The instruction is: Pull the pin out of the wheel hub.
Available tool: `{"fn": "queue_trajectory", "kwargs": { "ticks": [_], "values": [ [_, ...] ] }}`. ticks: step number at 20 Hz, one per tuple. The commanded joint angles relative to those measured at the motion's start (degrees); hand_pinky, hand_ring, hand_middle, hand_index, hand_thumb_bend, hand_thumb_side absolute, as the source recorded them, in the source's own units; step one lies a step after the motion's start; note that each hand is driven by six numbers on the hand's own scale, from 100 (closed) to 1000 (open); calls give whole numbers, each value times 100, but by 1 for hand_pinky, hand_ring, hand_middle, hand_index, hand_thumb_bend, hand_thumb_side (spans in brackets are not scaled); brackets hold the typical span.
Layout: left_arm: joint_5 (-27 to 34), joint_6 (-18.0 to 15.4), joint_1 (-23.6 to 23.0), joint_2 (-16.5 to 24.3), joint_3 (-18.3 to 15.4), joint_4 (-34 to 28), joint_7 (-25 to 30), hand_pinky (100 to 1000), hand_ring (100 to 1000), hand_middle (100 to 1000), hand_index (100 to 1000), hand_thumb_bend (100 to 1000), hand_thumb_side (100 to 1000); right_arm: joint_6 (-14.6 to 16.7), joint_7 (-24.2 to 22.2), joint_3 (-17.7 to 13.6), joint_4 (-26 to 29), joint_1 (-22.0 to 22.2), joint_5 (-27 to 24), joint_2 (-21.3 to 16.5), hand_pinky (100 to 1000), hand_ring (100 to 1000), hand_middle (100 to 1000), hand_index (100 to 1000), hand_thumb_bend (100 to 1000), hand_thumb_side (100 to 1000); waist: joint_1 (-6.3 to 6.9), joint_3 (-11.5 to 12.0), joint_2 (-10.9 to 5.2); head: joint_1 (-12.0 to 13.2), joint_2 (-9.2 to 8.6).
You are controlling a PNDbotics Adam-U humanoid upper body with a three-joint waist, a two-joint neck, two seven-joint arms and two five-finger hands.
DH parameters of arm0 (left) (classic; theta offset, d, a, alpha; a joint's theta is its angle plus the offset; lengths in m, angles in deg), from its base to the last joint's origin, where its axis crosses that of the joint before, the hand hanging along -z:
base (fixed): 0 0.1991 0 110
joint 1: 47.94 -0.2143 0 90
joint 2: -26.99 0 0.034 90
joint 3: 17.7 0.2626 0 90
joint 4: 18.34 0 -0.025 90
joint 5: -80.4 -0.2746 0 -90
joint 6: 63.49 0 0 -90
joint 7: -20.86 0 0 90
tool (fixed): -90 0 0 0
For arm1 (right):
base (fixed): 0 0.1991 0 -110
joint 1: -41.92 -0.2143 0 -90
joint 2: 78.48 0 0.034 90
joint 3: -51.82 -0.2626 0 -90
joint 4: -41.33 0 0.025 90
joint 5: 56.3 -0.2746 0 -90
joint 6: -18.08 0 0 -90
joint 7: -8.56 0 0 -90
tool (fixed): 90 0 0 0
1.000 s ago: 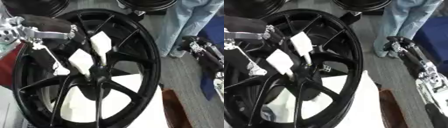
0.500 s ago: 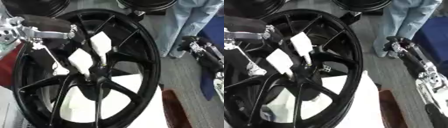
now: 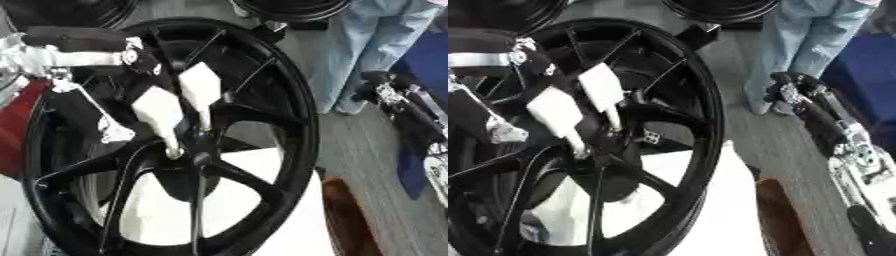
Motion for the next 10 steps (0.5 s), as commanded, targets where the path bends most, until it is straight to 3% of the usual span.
{"fn": "queue_trajectory", "kwargs": {
  "ticks": [1, 6, 10],
  "values": [
    [268, 67, -82, 449, -630, -309, -155, 645, 375, 314, 362, 183, 100, 22, 29, -61, 100, -3, 11, -105, 955, 691, 622, 772, 100, 538, -29, 24, -132, -36, 5],
    [689, 175, -592, 950, -1590, -428, -580, 643, 366, 307, 356, 176, 100, 38, 60, -96, 127, 10, -8, -134, 955, 691, 621, 771, 100, 532, -52, 101, -144, -99, 2],
    [930, 191, -1357, 1399, -2515, -122, -1164, 637, 357, 301, 353, 145, 100, 55, 93, -135, 164, 32, -15, -163, 955, 691, 621, 771, 100, 527, -81, 182, -147, -141, 0]
  ]
}}
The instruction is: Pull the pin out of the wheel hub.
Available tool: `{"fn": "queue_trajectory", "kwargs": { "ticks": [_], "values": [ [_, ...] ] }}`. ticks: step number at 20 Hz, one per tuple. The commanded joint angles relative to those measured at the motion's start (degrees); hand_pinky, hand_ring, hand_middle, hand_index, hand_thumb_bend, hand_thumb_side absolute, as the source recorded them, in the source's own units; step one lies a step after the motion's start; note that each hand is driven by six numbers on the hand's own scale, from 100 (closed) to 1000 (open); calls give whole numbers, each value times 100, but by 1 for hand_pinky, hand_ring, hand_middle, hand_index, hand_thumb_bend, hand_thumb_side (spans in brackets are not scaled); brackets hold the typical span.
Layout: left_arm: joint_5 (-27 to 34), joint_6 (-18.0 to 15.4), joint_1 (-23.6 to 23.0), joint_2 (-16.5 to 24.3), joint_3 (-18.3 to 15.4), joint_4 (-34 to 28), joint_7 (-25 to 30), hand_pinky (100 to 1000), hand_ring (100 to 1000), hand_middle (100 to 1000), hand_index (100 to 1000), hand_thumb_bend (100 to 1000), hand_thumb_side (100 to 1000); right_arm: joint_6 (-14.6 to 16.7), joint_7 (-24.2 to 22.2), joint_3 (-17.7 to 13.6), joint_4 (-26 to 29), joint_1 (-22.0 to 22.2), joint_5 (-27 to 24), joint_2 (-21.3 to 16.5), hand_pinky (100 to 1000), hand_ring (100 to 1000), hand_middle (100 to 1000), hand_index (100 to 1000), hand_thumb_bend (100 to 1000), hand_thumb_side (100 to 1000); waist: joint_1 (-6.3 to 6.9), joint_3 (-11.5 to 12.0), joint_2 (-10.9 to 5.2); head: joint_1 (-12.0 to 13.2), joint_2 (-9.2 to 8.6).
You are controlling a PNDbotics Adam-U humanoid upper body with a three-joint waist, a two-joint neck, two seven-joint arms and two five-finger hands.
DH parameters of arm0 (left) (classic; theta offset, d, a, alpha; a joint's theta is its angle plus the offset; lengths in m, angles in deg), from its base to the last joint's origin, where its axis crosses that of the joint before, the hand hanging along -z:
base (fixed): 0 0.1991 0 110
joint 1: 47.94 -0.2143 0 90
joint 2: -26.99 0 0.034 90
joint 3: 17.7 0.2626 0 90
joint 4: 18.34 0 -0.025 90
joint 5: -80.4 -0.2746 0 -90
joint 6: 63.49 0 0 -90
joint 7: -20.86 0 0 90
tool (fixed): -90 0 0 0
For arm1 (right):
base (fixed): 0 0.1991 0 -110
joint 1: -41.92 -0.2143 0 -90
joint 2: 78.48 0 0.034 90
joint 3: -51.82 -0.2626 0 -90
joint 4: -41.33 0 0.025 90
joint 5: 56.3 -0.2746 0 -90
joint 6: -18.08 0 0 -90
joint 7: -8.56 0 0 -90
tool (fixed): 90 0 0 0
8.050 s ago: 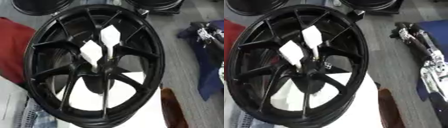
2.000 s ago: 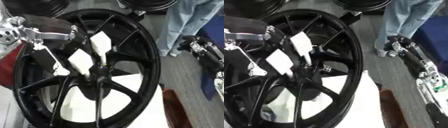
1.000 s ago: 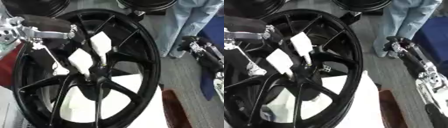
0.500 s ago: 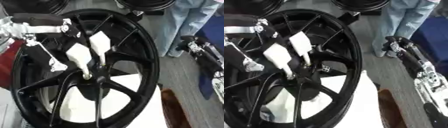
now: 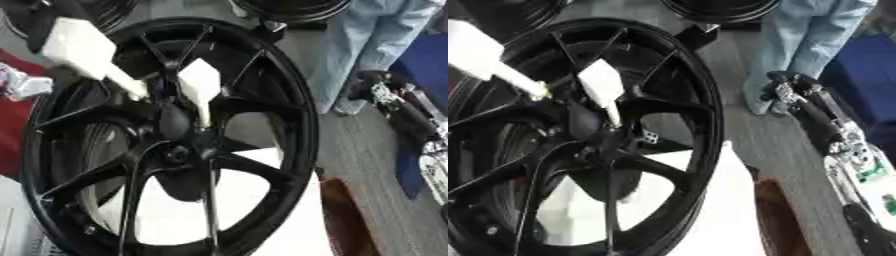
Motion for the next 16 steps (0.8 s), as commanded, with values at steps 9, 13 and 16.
{"fn": "queue_trajectory", "kwargs": {
  "ticks": [9, 13, 16],
  "values": [
    [-85, 55, -1979, 685, -2262, 1788, -1854, 658, 420, 373, 452, 171, 100, 68, 172, -228, 216, 55, -51, -213, 955, 690, 620, 771, 100, 511, -109, 176, -196, -163, -43],
    [-374, 70, -2251, 559, -2336, 2485, -2045, 776, 682, 650, 757, 411, 404, 71, 173, -231, 229, 45, -95, -220, 955, 690, 620, 771, 100, 506, -142, 196, -247, -136, -98],
    [-552, -5, -2357, 472, -2336, 2884, -1864, 824, 788, 777, 854, 510, 700, 69, 165, -227, 229, 34, -117, -221, 954, 690, 621, 771, 100, 505, -154, 188, -274, -109, -125]
  ]
}}
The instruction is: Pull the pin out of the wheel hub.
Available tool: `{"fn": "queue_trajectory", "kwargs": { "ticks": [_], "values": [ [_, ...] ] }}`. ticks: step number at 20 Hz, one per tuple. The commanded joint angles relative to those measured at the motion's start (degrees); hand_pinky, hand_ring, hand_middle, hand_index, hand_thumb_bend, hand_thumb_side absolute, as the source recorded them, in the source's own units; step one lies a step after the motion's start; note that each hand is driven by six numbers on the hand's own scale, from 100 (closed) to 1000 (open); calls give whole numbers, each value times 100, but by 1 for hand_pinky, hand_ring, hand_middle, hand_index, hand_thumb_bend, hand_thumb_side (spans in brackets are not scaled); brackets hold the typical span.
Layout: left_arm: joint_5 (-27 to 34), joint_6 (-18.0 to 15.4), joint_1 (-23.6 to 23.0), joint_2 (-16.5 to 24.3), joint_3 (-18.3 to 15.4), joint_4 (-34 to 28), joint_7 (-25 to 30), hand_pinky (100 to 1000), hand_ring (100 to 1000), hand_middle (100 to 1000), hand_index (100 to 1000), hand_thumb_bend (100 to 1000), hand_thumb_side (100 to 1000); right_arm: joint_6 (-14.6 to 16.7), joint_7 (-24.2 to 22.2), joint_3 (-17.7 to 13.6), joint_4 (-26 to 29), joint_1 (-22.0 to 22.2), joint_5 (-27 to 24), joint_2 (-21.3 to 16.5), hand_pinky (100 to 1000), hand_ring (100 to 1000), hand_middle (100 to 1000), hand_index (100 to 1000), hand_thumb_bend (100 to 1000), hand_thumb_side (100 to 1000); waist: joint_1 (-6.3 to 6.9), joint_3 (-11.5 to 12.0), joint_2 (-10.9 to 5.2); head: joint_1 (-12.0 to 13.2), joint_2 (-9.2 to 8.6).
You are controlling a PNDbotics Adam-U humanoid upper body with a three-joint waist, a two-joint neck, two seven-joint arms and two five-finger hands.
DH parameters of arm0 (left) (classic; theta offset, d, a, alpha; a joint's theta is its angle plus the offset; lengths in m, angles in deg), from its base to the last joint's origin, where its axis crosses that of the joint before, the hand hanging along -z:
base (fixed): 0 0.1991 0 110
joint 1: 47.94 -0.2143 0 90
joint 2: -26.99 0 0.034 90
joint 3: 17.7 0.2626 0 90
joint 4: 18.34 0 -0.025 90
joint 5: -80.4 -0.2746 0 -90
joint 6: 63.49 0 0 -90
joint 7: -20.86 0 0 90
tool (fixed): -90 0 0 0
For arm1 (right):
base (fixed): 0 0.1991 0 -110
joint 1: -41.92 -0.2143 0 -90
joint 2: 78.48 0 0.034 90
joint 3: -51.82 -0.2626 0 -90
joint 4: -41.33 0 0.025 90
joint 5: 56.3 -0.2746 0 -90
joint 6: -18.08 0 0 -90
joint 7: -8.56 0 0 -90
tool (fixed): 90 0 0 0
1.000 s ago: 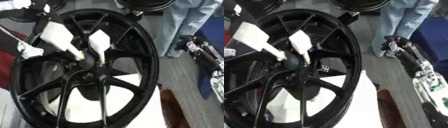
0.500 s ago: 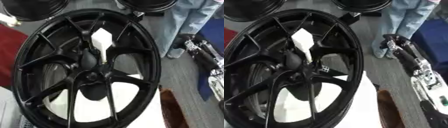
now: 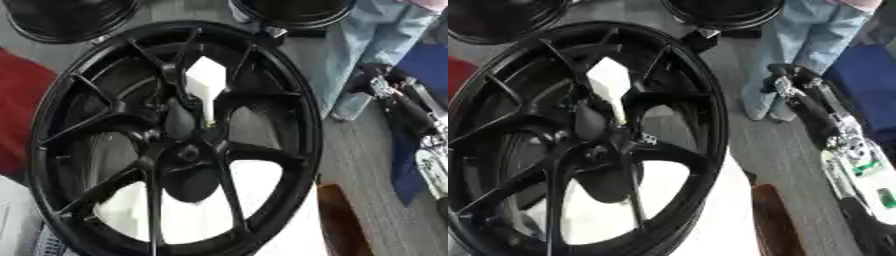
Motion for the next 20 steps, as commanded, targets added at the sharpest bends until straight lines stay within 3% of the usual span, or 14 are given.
{"fn": "queue_trajectory", "kwargs": {
  "ticks": [1, 5, 8, 12, 20],
  "values": [
    [-164, -54, -23, 102, -155, 347, 113, 822, 788, 781, 853, 497, 710, 0, 10, -63, 137, -34, -46, -173, 954, 690, 620, 771, 100, 505, -2, 1, -175, 19, -99],
    [166, -41, 4, -15, -295, 384, -53, 788, 736, 707, 790, 372, 653, 9, 29, -80, 141, -16, -57, -192, 954, 689, 620, 770, 100, 499, -11, 15, -200, -18, -88],
    [842, -91, 55, -205, -395, -131, -489, 764, 692, 657, 752, 322, 616, 19, 38, -86, 153, -25, -78, -207, 953, 689, 620, 770, 100, 495, -24, 29, -215, -24, -68],
    [1724, 32, -4, -685, -347, -1224, -1042, 756, 679, 642, 740, 317, 625, 28, 41, -88, 168, -55, -111, -214, 953, 689, 620, 770, 100, 492, -47, 16, -220, 4, -59],
    [2067, 731, -211, -1938, -157, -2680, -1438, 747, 657, 619, 724, 318, 647, 38, 25, -73, 200, -108, -154, -180, 952, 688, 620, 769, 100, 487, -115, -26, -210, 70, -83]
  ]
}}
